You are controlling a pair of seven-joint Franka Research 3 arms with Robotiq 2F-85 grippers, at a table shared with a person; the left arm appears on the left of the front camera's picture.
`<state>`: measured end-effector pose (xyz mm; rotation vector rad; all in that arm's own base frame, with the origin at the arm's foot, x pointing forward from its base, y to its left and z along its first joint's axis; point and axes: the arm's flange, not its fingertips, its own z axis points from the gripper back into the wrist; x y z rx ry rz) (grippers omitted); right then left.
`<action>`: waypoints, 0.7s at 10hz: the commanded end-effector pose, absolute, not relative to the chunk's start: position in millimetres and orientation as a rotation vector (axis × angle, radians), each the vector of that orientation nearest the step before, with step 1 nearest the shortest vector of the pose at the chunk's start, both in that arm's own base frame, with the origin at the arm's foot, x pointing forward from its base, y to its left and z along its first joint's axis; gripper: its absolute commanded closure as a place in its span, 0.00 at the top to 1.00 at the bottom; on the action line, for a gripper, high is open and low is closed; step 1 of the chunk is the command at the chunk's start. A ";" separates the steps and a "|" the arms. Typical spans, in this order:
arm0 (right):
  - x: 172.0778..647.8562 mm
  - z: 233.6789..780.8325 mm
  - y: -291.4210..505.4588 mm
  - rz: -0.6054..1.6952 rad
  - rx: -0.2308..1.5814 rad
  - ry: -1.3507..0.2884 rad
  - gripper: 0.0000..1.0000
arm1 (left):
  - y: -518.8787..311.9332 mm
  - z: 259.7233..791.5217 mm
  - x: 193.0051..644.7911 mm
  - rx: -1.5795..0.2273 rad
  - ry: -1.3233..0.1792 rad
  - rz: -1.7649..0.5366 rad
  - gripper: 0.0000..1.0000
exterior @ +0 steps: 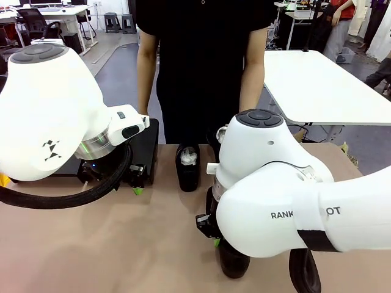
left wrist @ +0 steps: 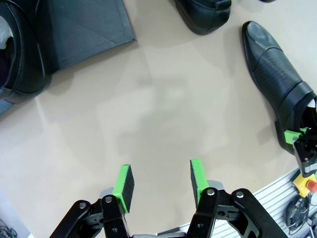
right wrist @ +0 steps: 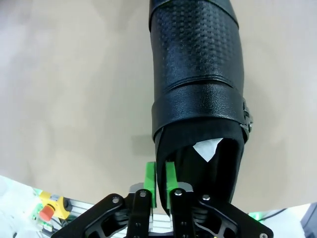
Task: Organize the shoes by placing them on the stand.
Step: Pick up one Shoe and place it in the middle of the table.
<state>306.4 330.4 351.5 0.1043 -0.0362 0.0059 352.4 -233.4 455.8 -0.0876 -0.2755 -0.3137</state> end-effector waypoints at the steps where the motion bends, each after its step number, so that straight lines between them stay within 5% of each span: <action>1: 306.7 360.0 328.4 0.013 0.144 -0.015 0.65 | -233.3 456.7 352.2 -0.086 -0.277 -0.301 0.61; 3: 303.7 369.1 324.7 -0.007 0.164 -0.025 1.00 | -233.3 456.7 352.2 -0.086 -0.277 -0.301 0.61; 7: 303.3 393.5 302.9 -0.046 0.263 0.026 1.00 | -233.3 456.7 352.2 -0.086 -0.277 -0.301 0.61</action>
